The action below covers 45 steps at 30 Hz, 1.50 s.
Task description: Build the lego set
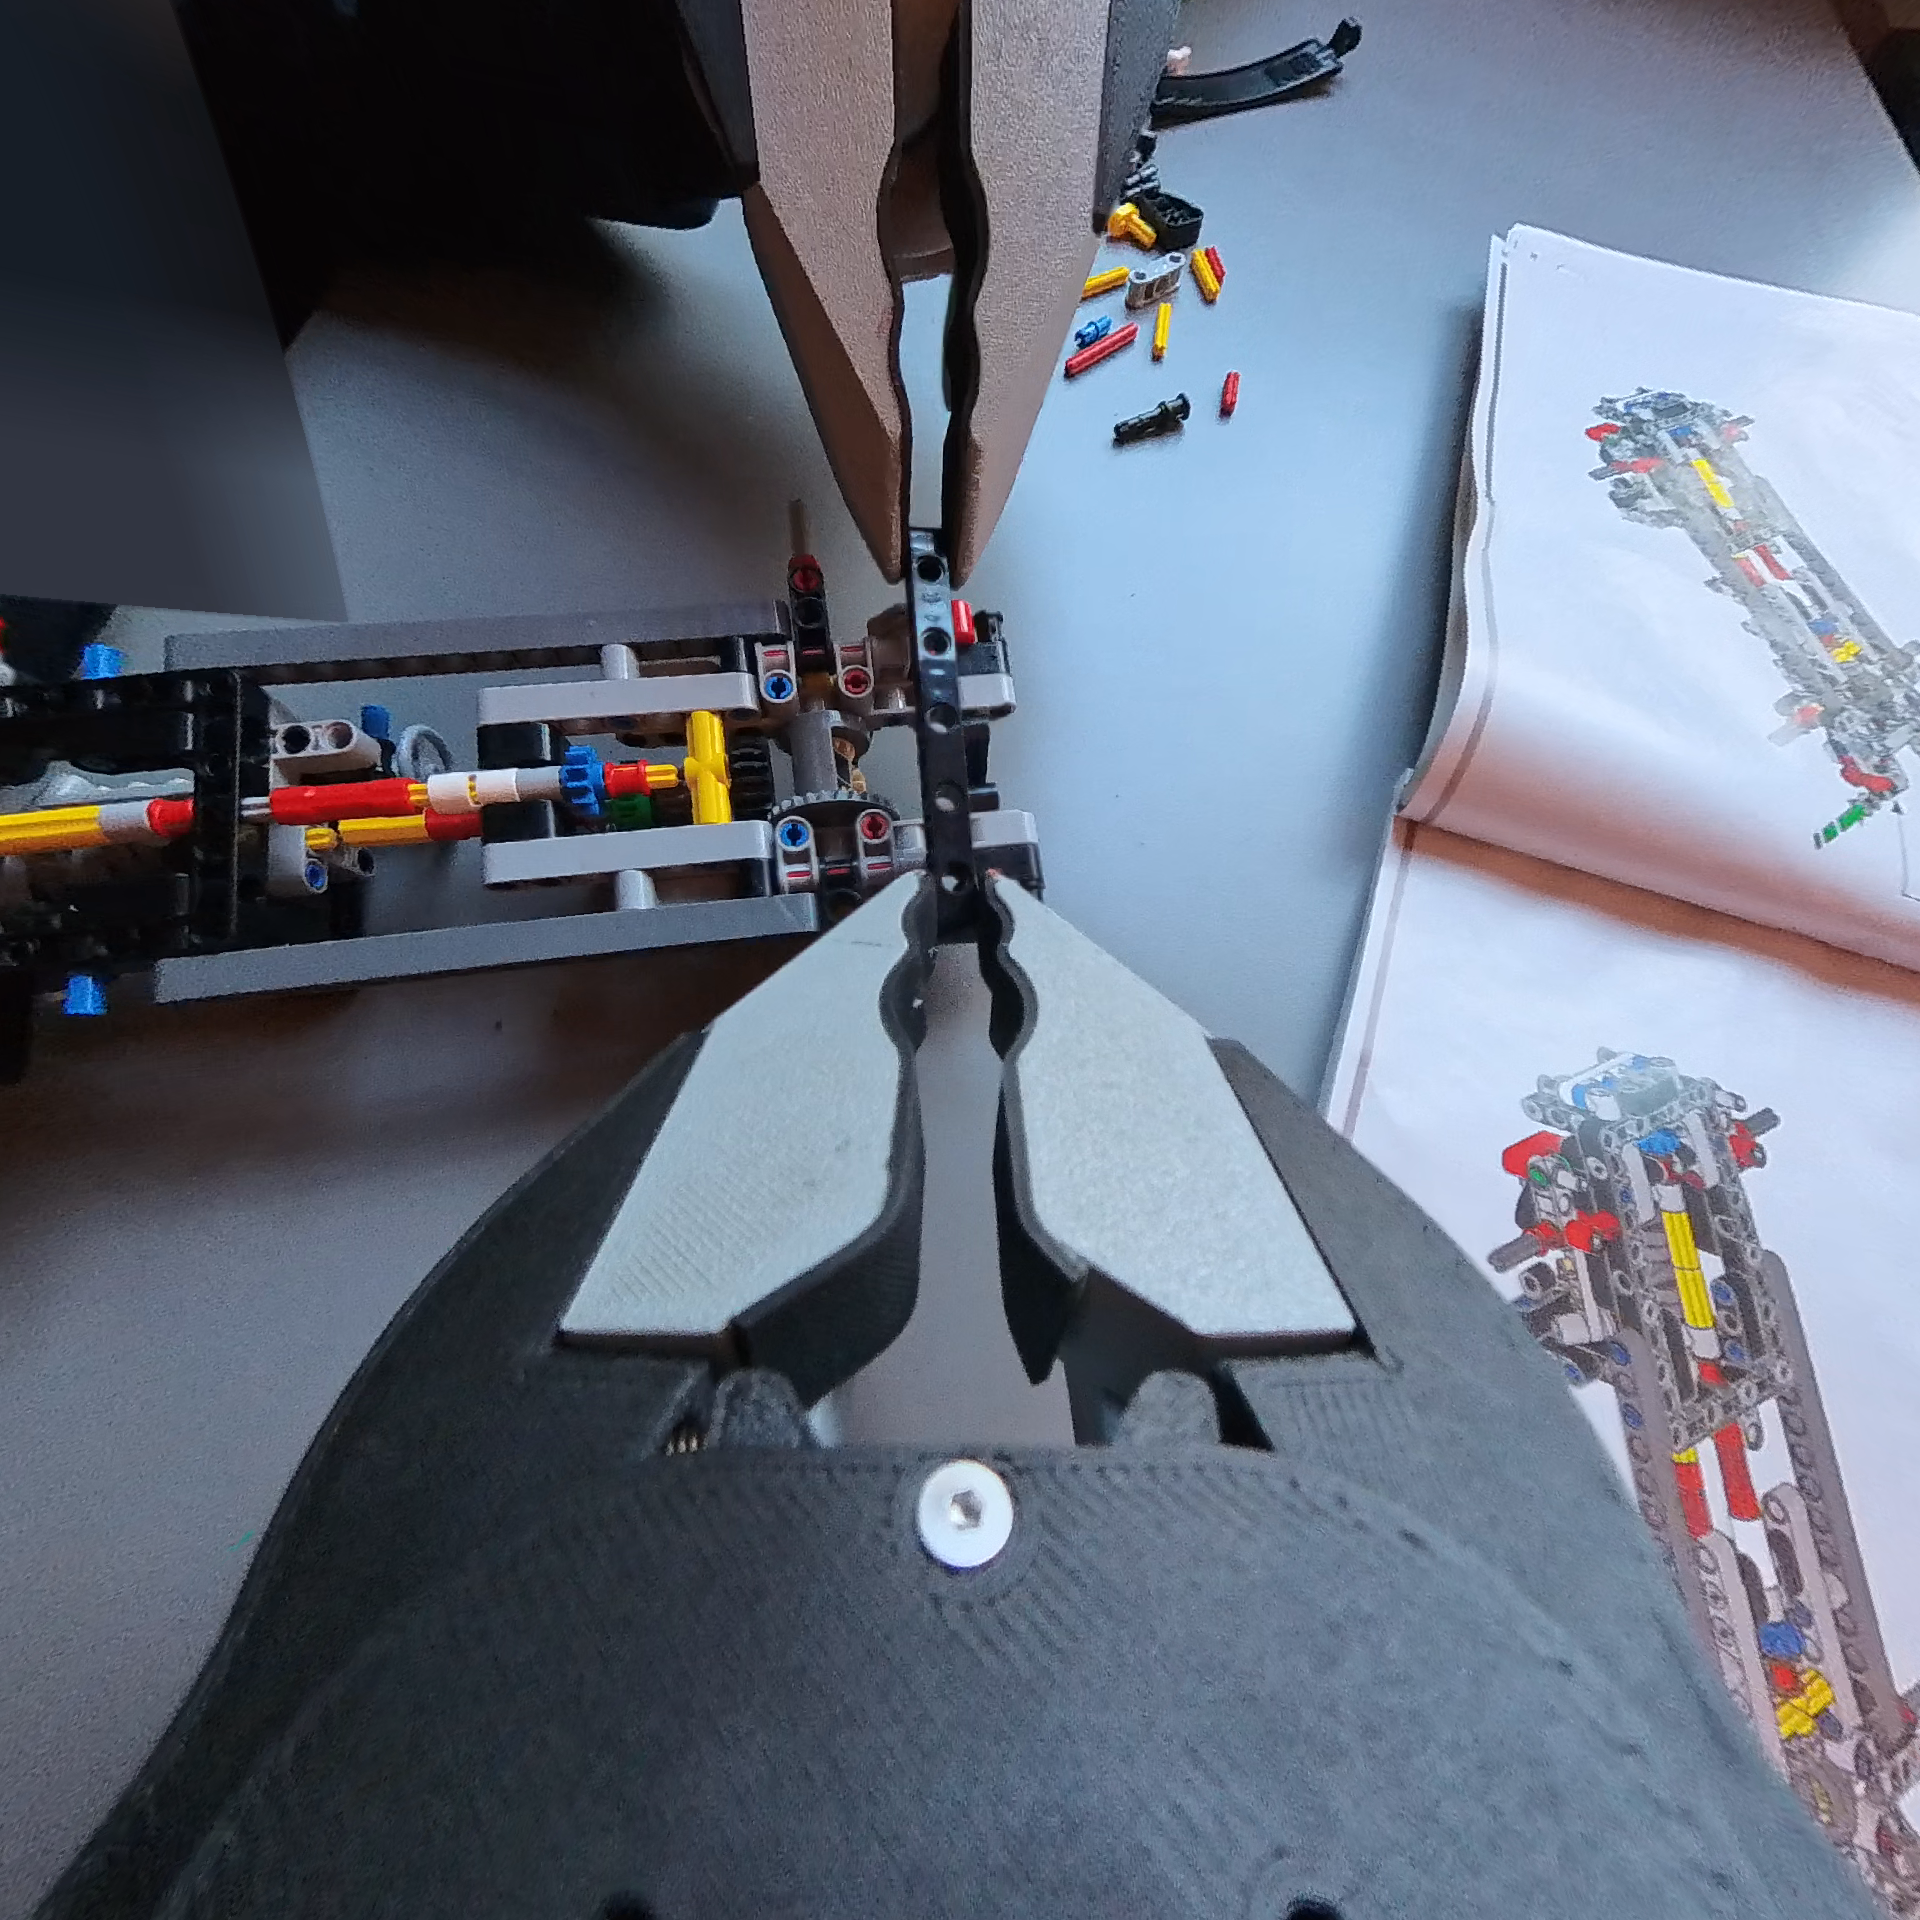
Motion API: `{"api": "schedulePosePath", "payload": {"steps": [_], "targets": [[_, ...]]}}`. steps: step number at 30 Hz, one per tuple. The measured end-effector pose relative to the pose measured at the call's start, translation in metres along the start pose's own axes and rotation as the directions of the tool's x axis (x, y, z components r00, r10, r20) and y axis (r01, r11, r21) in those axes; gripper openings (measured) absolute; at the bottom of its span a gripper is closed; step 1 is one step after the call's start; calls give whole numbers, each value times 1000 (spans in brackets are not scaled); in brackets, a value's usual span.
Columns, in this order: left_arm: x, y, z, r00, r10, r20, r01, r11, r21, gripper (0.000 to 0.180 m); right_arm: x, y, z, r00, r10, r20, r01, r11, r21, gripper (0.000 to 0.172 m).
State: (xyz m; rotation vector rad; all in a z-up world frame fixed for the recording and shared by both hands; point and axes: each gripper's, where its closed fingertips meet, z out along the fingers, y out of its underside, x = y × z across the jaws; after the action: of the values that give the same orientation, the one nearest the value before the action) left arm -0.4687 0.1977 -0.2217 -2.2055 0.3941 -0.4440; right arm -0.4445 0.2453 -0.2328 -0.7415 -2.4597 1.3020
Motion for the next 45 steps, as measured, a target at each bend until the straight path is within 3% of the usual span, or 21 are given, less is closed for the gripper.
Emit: {"api": "schedulePosePath", "payload": {"steps": [17,20,23,29,32,36,45], "targets": [[-2,-1,-2,1000,-2,15,2,1000,10,5,2,2,5,998,-31,54,32,999,-28,5],[-2,-11,-2,999,14,32,-16,998,58,5,5,-5,4,999,-9,34,9,1000,3,16],[-1,-13,-1,999,17,37,-19,998,64,4,4,-11,3,1000,-17,25,16,1000,4,6],[-4,-11,-1,999,-22,41,20,998,61,5,4,-9,5,997,-71,-26,69,995,-74,5],[-7,-3,-5,998,-45,32,44,999,29,19,9,-9,-4,994,-83,-69,76,992,-97,5],[-14,10,-10,994,-110,1,110,994,-2,34,15,-9,-23,991,-26,-129,17,997,-70,5],[-8,15,9,989,-127,-78,125,992,-22,30,-8,16,-34,968,129,-217,-141,989,-41,5]]}}
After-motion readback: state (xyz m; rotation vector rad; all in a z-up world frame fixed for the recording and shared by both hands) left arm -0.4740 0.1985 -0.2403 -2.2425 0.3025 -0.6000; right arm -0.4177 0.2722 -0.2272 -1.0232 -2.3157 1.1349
